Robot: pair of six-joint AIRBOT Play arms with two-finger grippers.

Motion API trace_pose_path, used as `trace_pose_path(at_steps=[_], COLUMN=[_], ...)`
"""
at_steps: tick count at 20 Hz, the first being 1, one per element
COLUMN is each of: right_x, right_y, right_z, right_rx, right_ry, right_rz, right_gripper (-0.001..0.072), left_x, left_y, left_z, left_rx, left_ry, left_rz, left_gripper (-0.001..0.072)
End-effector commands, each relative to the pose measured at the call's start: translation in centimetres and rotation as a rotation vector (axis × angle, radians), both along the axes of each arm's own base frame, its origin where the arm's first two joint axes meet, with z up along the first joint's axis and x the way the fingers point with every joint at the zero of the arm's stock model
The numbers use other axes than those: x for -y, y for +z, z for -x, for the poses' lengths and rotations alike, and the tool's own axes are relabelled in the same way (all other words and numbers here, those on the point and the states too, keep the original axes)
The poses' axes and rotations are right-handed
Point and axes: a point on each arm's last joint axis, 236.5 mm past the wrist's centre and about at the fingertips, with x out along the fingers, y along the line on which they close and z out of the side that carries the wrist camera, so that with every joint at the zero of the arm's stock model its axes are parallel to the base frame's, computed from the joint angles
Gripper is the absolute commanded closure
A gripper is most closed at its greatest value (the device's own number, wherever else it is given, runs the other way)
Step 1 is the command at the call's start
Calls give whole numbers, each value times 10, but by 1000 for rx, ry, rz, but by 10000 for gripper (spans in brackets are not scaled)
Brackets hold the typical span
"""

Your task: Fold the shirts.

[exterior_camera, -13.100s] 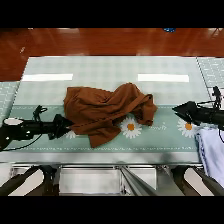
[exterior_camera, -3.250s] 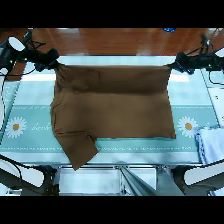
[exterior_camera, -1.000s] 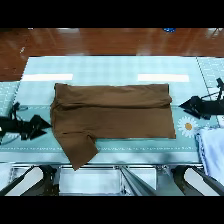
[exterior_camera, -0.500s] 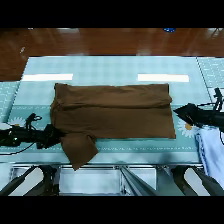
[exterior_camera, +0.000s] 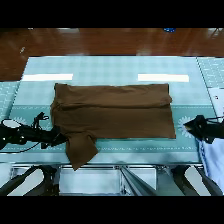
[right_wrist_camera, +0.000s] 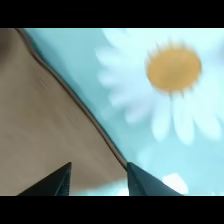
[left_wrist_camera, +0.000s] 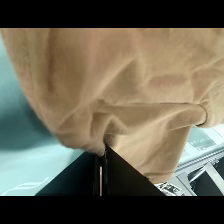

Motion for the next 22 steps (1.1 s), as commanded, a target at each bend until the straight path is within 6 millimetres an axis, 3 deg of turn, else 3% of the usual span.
trace_pose_path(at_steps=[1, 6, 8, 16, 19, 20, 21, 22], right_x=[-19, -33, -34, -46, -66, -72, -78, -82], right_y=[-17, -24, -33, -39, -51, -51, -47, -42], right_z=[36, 22, 28, -2, -8, -16, -27, -34], right_rx=[-136, -125, -171, -85, -108, -94, -67, -42], right_ry=[61, 38, 47, 12, 106, 132, 153, 190], right_rz=[-72, -187, -210, -320, -294, -279, -268, -259], right_gripper=[299, 300, 300, 300, 301, 319, 407, 624], left_x=[1, 1, 2, 0, 0, 0, 1, 1], left_y=[2, 2, 2, 1, 2, 2, 2, 3], left_z=[-8, -8, -10, -17, -17, -17, -16, -17], left_rx=[28, 29, 33, 53, 53, 51, 50, 51], left_ry=[16, 19, 25, 49, 49, 49, 47, 47], left_rz=[1, 3, 4, -6, -4, -2, 1, 1], left_gripper=[686, 687, 686, 686, 686, 686, 686, 687])
